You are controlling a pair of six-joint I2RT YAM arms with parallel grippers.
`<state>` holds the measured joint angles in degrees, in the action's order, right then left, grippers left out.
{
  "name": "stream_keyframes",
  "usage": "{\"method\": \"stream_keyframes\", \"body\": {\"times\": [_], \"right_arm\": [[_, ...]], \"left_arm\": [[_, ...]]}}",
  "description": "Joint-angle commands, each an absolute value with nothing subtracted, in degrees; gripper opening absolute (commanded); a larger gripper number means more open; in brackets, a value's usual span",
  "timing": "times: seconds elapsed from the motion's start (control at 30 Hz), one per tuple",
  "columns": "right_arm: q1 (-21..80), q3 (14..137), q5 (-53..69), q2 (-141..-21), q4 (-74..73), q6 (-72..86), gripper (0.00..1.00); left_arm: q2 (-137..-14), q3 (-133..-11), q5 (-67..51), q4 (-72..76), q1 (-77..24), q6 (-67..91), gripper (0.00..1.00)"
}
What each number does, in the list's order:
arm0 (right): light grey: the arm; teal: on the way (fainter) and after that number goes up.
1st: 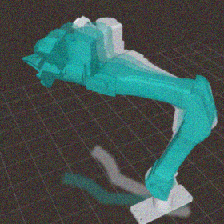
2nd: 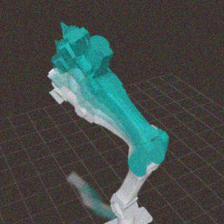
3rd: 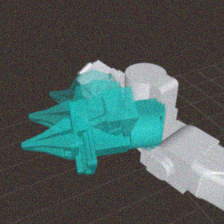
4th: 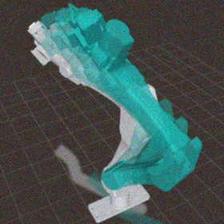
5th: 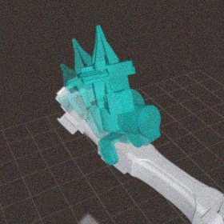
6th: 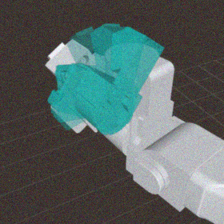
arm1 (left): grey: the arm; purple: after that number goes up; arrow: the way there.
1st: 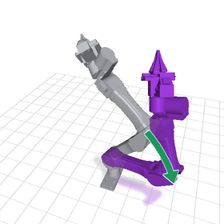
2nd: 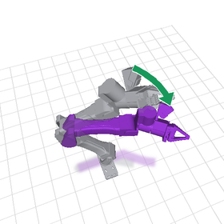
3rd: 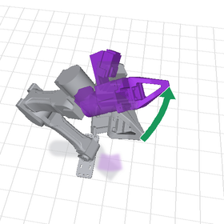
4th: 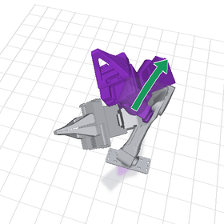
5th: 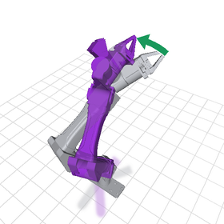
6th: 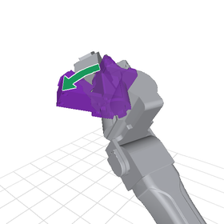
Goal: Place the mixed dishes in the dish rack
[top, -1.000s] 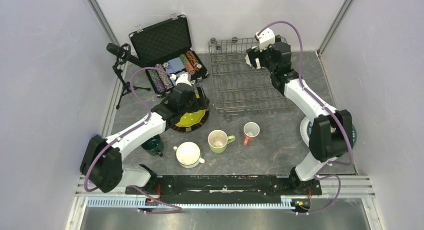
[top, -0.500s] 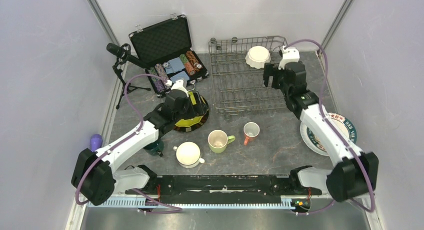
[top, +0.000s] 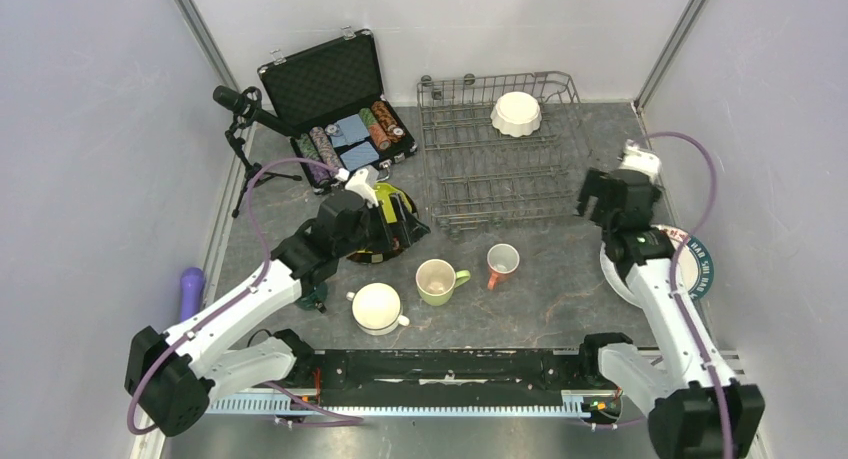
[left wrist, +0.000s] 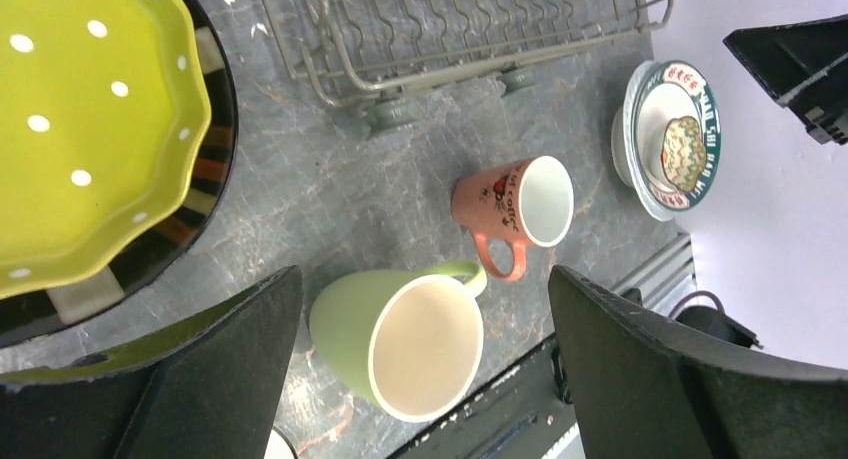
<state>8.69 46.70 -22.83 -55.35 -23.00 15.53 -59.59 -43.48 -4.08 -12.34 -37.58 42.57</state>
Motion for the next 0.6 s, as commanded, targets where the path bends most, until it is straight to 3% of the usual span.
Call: {"method": "stream_keyframes", "body": {"times": [0.0,0.17,0.3,0.57], "right_arm": [[-6.93,43.51,-15.80,-50.86,-28.08,19.84,0.98],[-20.58,42.87,-17.01,-50.91,-33.58,23.28,0.94],[-24.71,41.84,-21.98,-52.59,-36.66,27.73,0.88],[-31.67,36.51,-19.86,-51.67,-33.54,27.52,0.78]], "left_arm": [[-57.04,-44.21,-7.35,-16.50,-38.32,43.86,0.98],[-55.48,-47.22,-7.81,-21.69,-38.41,39.88,0.99],[-54.93,-48.48,-7.10,-24.12,-38.41,37.12,1.00],[-54.75,-48.78,-7.86,-25.94,-38.41,34.21,1.00]]}}
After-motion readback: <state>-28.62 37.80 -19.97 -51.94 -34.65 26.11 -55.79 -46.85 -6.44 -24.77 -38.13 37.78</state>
